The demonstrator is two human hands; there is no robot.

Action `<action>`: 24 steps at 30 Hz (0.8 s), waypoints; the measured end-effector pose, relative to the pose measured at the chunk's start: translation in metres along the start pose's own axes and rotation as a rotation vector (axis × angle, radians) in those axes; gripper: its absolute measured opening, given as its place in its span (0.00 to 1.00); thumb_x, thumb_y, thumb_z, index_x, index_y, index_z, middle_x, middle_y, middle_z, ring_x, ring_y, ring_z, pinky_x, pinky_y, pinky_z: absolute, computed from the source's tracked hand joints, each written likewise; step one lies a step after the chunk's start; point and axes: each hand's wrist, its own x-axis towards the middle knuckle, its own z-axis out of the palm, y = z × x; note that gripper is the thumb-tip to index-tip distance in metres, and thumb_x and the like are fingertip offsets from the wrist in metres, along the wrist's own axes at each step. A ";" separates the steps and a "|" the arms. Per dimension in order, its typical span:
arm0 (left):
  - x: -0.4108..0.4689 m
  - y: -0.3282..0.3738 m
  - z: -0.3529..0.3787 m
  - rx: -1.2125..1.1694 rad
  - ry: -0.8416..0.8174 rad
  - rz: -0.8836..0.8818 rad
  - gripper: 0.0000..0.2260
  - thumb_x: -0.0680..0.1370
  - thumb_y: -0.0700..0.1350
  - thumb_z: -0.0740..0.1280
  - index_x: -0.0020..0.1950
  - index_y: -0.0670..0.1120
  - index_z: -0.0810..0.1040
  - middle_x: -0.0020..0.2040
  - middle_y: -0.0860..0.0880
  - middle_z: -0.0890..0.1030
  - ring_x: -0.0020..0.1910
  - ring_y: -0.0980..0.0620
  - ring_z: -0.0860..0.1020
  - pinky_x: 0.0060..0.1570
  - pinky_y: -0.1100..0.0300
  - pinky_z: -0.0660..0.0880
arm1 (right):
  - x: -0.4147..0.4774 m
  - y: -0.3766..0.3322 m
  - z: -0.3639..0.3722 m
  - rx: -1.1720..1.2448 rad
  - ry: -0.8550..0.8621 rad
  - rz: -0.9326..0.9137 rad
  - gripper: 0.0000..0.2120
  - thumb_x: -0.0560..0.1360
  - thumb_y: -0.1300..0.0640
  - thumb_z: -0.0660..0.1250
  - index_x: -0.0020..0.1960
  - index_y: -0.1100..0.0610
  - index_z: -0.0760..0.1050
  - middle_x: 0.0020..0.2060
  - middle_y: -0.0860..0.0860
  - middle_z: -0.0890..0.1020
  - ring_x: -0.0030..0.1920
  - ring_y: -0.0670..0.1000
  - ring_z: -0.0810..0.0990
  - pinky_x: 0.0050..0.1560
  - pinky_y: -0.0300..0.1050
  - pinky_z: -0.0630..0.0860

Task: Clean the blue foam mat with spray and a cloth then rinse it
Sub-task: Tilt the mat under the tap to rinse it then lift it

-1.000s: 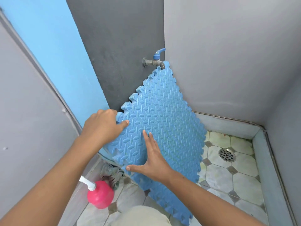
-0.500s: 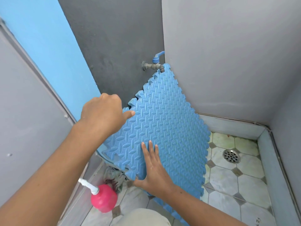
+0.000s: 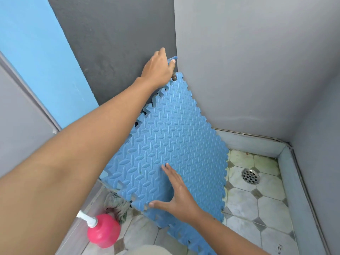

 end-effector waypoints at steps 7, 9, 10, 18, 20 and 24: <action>0.033 -0.016 0.037 -0.017 0.076 0.021 0.16 0.82 0.50 0.55 0.60 0.42 0.74 0.49 0.42 0.82 0.50 0.38 0.78 0.44 0.49 0.71 | 0.002 0.041 -0.021 0.149 0.190 0.168 0.42 0.72 0.35 0.73 0.80 0.36 0.55 0.80 0.35 0.54 0.80 0.35 0.48 0.80 0.42 0.49; 0.037 -0.020 0.042 -0.027 0.097 0.038 0.15 0.80 0.48 0.54 0.60 0.42 0.74 0.47 0.44 0.83 0.49 0.38 0.79 0.47 0.48 0.74 | 0.002 0.054 -0.027 0.206 0.249 0.235 0.40 0.73 0.35 0.71 0.80 0.38 0.57 0.79 0.35 0.56 0.80 0.37 0.50 0.81 0.44 0.50; 0.039 -0.021 0.042 -0.027 0.098 0.045 0.16 0.80 0.48 0.54 0.61 0.43 0.74 0.47 0.45 0.84 0.50 0.39 0.79 0.48 0.47 0.75 | 0.004 0.061 -0.030 0.226 0.277 0.266 0.39 0.74 0.35 0.70 0.80 0.39 0.58 0.78 0.35 0.57 0.80 0.38 0.51 0.81 0.46 0.50; 0.040 -0.027 0.041 -0.120 0.076 0.128 0.18 0.78 0.47 0.54 0.65 0.50 0.75 0.48 0.50 0.86 0.54 0.45 0.81 0.58 0.49 0.75 | 0.030 0.093 -0.040 0.259 0.352 0.385 0.28 0.84 0.43 0.61 0.81 0.46 0.59 0.81 0.43 0.59 0.81 0.43 0.55 0.81 0.46 0.52; 0.040 -0.028 0.042 -0.150 0.079 0.143 0.18 0.78 0.46 0.55 0.65 0.51 0.76 0.48 0.51 0.86 0.54 0.48 0.82 0.60 0.52 0.74 | 0.044 0.094 -0.040 0.219 0.360 0.382 0.28 0.85 0.44 0.59 0.82 0.48 0.59 0.82 0.45 0.59 0.81 0.44 0.54 0.82 0.48 0.51; 0.041 -0.028 0.044 -0.187 0.093 0.152 0.18 0.77 0.46 0.55 0.65 0.52 0.76 0.47 0.51 0.86 0.51 0.52 0.83 0.60 0.56 0.74 | 0.066 0.099 -0.035 0.156 0.338 0.440 0.30 0.84 0.40 0.57 0.83 0.47 0.55 0.84 0.47 0.52 0.83 0.46 0.46 0.82 0.51 0.45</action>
